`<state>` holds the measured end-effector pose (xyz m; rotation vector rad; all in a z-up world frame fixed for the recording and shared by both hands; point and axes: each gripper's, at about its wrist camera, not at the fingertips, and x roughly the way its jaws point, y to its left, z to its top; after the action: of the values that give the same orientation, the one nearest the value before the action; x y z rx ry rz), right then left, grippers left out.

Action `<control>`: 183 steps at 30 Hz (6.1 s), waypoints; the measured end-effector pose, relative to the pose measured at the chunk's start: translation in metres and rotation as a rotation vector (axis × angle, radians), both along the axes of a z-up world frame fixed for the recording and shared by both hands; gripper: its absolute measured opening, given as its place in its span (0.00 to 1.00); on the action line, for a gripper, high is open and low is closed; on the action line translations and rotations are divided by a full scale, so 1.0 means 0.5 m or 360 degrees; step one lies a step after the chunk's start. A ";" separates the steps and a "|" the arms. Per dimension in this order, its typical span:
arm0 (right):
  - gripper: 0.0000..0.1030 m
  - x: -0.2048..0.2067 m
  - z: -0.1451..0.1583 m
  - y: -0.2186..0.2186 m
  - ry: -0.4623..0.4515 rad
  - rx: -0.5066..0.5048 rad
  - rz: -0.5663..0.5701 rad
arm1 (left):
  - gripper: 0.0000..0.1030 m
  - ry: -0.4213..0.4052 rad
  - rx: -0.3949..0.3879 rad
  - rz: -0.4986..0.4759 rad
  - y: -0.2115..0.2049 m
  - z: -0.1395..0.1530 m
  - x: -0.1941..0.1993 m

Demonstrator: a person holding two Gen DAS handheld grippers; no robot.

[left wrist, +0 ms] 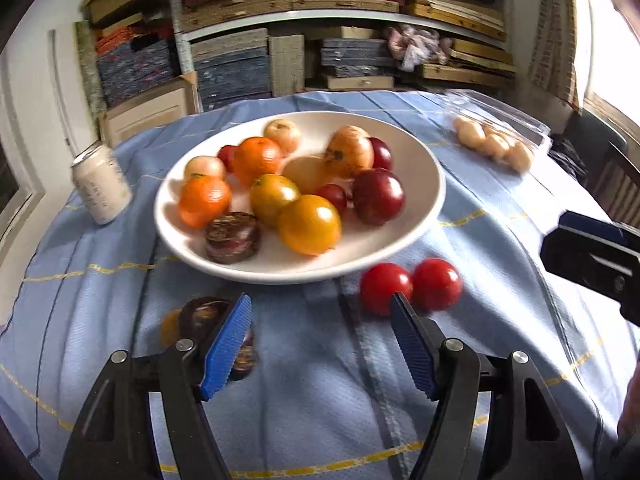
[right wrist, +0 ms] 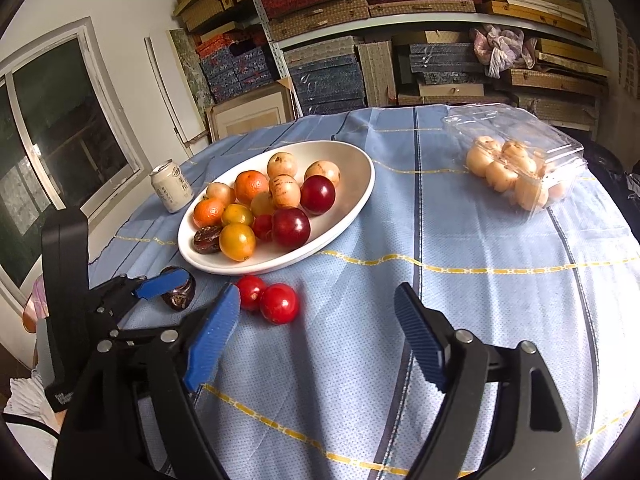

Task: Organize fruits
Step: 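Move left gripper to a red tomato while right gripper approaches the last red tomato, then close both grippers on the red tomatoes and lift, then carry both red tomatoes over the white plate, lower them and open both grippers, then move right gripper to the dark purple-brown fruit while left gripper moves toward the small brown fruit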

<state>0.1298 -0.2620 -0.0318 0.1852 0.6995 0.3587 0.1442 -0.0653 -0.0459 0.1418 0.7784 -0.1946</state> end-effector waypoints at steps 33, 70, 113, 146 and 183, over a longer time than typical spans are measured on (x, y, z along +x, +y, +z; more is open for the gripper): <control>0.78 -0.002 0.008 -0.015 0.0021 0.0046 -0.0009 | 0.30 0.0106 -0.0238 -0.0134 -0.020 -0.009 0.023; 0.34 0.090 -0.081 0.133 0.0161 -0.0326 0.0171 | 0.31 -0.0051 -0.0173 -0.0049 0.151 0.028 -0.145; 0.28 0.086 0.130 0.066 -0.0163 0.0040 0.0121 | 0.31 -0.0118 -0.0159 0.0112 0.156 0.161 0.034; 0.30 0.388 0.029 0.204 0.0019 -0.0185 0.0269 | 0.40 -0.0002 -0.0203 0.0197 0.138 0.098 0.277; 0.79 0.004 -0.043 0.329 0.0051 -0.0380 0.0427 | 0.86 -0.0138 -0.0498 0.0662 0.413 0.086 -0.050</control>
<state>0.1316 -0.0975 -0.0532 -0.1310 0.7947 0.5251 0.1191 0.1413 -0.0030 -0.3053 0.6663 0.0857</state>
